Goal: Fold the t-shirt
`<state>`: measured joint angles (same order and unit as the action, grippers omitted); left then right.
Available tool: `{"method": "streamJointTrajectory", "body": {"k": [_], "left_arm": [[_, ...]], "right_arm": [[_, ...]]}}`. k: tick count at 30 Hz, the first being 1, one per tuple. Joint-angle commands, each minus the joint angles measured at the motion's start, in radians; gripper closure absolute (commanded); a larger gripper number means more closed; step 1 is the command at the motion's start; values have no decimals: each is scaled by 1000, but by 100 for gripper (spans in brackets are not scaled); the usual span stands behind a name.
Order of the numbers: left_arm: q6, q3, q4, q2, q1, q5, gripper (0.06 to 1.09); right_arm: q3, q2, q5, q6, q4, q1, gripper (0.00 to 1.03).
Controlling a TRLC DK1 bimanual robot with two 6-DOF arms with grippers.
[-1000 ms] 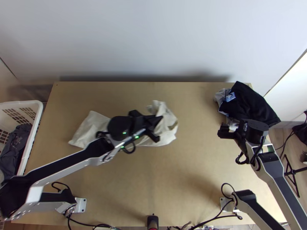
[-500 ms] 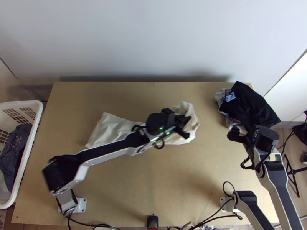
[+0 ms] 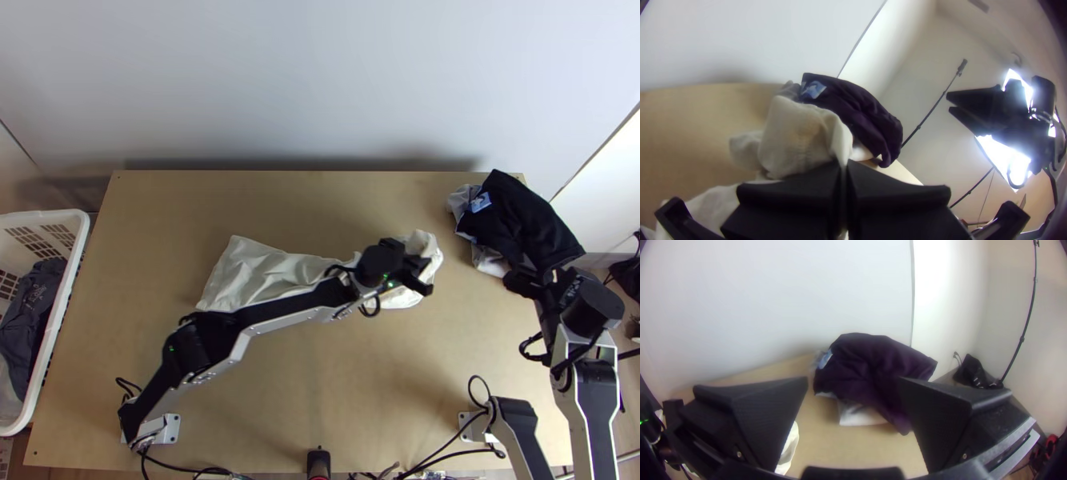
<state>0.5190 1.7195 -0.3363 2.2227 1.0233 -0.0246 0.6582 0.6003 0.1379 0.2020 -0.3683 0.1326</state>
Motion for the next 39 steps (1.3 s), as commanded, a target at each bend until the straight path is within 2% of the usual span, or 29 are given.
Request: {"method": "streamJointTrajectory", "body": {"k": [1, 7, 13, 17, 18, 19, 20, 21, 25, 30, 34, 39], "left_arm": [[33, 109, 111, 88, 63, -3, 105], [42, 127, 368, 98, 115, -8, 105], [32, 14, 395, 75, 178, -12, 105], [16, 3, 491, 71, 205, -15, 105], [16, 3, 523, 72, 207, -17, 98], [16, 5, 553, 72, 207, -23, 73], [13, 5, 577, 69, 207, -26, 31], [-5, 5, 605, 63, 207, -26, 9], [-33, 6, 683, -1, 181, -26, 10], [-54, 15, 773, -94, 136, -87, 10], [-22, 49, 881, -179, 112, -117, 10], [44, 92, 951, -291, 107, -204, 10]], "right_arm": [[32, -59, -9, 10, 9, 42, 10], [38, -63, -11, 11, 11, 44, 10], [20, -63, -17, 34, 20, 42, 10], [-3, -65, -26, 36, 29, 36, 10], [-8, -65, -29, 37, 28, 35, 10], [-14, -65, -32, 37, 29, 33, 10], [-19, -65, -34, 37, 28, 30, 9], [-26, -65, -35, 37, 29, 25, 4], [-51, -65, -35, 37, 17, 2, 4], [-48, -34, -41, 37, 12, -18, 4], [-46, 10, -55, 37, 19, -24, 4], [-65, 79, -60, 50, 80, -50, 5]]}}
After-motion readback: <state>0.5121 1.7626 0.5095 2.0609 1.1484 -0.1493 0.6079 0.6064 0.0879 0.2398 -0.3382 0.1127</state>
